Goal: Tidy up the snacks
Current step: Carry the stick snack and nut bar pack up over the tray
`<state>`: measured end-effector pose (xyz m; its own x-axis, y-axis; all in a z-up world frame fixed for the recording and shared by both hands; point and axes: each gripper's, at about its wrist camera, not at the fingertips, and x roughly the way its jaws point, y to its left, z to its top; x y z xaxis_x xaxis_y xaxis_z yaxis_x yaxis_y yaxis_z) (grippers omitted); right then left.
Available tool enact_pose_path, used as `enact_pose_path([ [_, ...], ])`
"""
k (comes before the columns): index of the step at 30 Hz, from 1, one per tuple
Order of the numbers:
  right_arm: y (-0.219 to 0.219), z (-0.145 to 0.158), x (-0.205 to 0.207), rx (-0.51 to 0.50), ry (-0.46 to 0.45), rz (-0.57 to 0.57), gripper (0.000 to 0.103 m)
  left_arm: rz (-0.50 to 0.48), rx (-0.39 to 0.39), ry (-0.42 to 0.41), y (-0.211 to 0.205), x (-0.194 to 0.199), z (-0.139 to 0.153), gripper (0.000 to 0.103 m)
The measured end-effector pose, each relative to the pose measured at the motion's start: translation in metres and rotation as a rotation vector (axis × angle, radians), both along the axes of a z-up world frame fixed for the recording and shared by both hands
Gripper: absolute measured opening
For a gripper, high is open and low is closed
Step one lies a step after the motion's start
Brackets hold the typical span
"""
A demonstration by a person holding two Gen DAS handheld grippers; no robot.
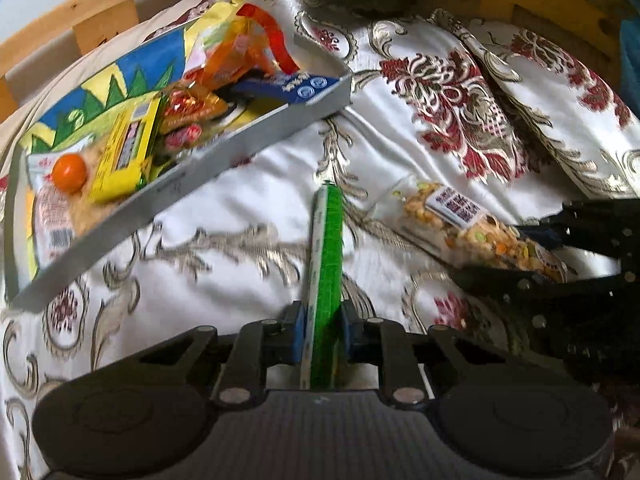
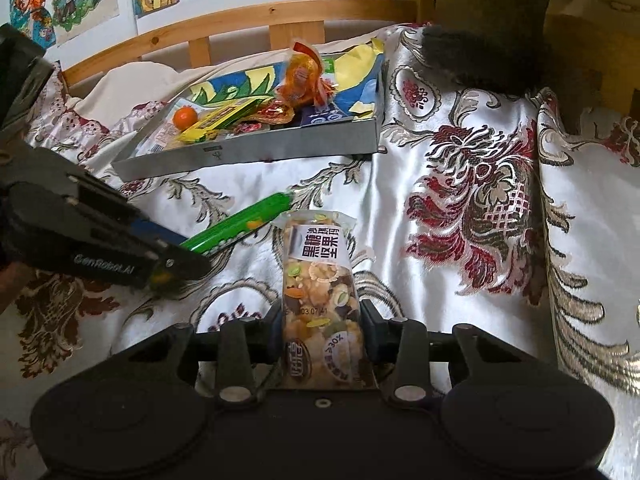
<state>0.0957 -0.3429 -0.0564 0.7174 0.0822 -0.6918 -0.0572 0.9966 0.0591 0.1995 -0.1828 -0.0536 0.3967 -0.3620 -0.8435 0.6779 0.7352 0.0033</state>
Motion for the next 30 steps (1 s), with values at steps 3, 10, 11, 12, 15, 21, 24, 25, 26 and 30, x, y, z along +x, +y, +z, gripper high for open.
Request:
enact_pose_path([
  [3,0.004,0.0,0.0,-0.017,-0.002,0.007,0.04,0.001,0.007,-0.012,0.001,-0.004,-0.001,0.021],
  [10,0.008,-0.003,0.008,-0.039,-0.014,0.016,0.045,0.005,0.024,-0.019,-0.009,0.002,-0.002,0.029],
  [11,0.009,-0.004,0.008,-0.043,-0.016,0.019,0.045,0.007,0.024,-0.018,-0.011,0.004,-0.003,0.029],
  [12,0.009,-0.004,0.009,-0.049,-0.018,0.022,0.043,0.008,0.022,-0.019,-0.011,0.004,-0.004,0.028],
  [15,0.01,-0.003,0.006,-0.058,-0.029,0.024,0.04,0.015,0.012,-0.012,-0.01,0.003,-0.005,0.02],
  [21,0.017,-0.001,-0.007,-0.101,-0.054,0.046,0.04,0.097,-0.046,0.047,0.01,-0.008,-0.001,0.019],
  [24,0.026,0.002,-0.019,-0.132,-0.084,0.068,0.039,0.147,-0.106,0.077,0.028,-0.021,-0.002,0.018],
  [25,0.029,0.004,-0.023,-0.142,-0.098,0.077,0.039,0.166,-0.127,0.081,0.035,-0.025,-0.002,0.018],
  [26,0.032,0.006,-0.026,-0.151,-0.113,0.09,0.039,0.179,-0.139,0.085,0.04,-0.027,-0.001,0.018],
  [30,0.044,0.016,-0.027,-0.179,-0.156,0.134,0.039,0.229,-0.184,0.095,0.057,-0.033,0.006,0.018],
])
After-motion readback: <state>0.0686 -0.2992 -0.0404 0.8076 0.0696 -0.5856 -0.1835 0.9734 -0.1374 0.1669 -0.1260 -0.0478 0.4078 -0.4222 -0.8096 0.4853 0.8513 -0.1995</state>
